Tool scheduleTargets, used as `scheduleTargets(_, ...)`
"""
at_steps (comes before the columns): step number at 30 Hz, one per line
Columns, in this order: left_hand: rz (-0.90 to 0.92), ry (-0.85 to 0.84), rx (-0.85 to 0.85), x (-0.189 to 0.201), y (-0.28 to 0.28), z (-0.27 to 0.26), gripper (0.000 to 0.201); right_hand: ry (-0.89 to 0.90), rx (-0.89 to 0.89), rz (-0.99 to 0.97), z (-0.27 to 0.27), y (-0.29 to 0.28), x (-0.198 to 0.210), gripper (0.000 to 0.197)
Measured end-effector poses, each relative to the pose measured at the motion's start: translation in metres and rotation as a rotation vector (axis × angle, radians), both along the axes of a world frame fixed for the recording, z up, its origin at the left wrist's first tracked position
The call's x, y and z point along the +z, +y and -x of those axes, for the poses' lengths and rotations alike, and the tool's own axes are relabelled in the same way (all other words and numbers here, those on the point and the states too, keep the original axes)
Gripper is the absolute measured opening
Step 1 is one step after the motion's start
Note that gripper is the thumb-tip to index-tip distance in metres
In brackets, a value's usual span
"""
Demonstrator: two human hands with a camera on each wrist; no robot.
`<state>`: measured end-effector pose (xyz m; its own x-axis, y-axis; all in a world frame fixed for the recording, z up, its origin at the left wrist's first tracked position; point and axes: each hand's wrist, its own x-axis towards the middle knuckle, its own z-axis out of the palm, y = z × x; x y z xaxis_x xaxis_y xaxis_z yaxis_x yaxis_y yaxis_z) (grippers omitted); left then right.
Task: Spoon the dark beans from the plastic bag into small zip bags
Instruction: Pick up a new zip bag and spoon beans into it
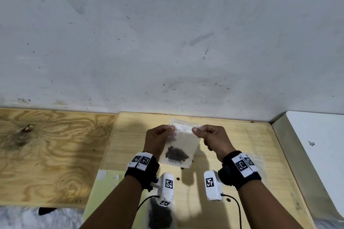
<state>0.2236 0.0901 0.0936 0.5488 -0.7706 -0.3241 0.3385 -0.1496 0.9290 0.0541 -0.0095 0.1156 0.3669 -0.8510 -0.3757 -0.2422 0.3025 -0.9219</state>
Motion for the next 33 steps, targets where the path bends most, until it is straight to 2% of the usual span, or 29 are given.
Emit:
scheduleTargets(4,-0.024,-0.102,-0.002,-0.004,-0.002,0.0,0.023,0.016,0.019,0.035,0.001,-0.001,0.003,0.027)
scheduleTargets(9,-0.046,-0.142,0.048,0.0,-0.005,0.0,0.028,0.02,0.024,0.087,-0.007,0.002,0.0,0.028)
scheduleTargets(12,-0.1,-0.034,0.112,-0.001,-0.004,-0.001,0.025,-0.036,0.005,0.092,-0.008,0.013,-0.006,0.028)
scheduleTargets(15,-0.174,0.108,0.194,-0.008,0.006,-0.009,0.019,-0.013,0.166,0.123,-0.004,0.036,-0.022,0.026)
scheduleTargets(17,-0.235,0.092,0.131,-0.017,0.017,-0.012,0.016,0.058,0.23,0.123,-0.002,0.052,-0.036,0.015)
scheduleTargets(19,-0.284,0.074,0.004,-0.025,0.036,-0.011,0.007,0.094,0.164,0.04,0.0,0.066,-0.05,0.009)
scheduleTargets(20,-0.303,0.062,-0.069,-0.029,0.047,-0.011,0.015,0.112,0.125,-0.01,0.001,0.071,-0.057,0.012)
scheduleTargets(22,-0.355,0.005,-0.192,-0.044,0.072,-0.011,0.047,0.155,0.11,-0.122,0.003,0.085,-0.069,0.019)
scheduleTargets(24,-0.39,-0.077,-0.251,-0.057,0.1,-0.009,0.067,0.207,0.183,-0.171,0.006,0.1,-0.08,0.023)
scheduleTargets(31,-0.517,-0.159,-0.275,-0.09,0.174,-0.001,0.077,0.486,0.617,-0.075,0.01,0.144,-0.109,0.033)
scheduleTargets(33,-0.545,-0.198,-0.282,-0.094,0.182,0.001,0.077,0.56,0.69,-0.016,0.01,0.152,-0.115,0.03)
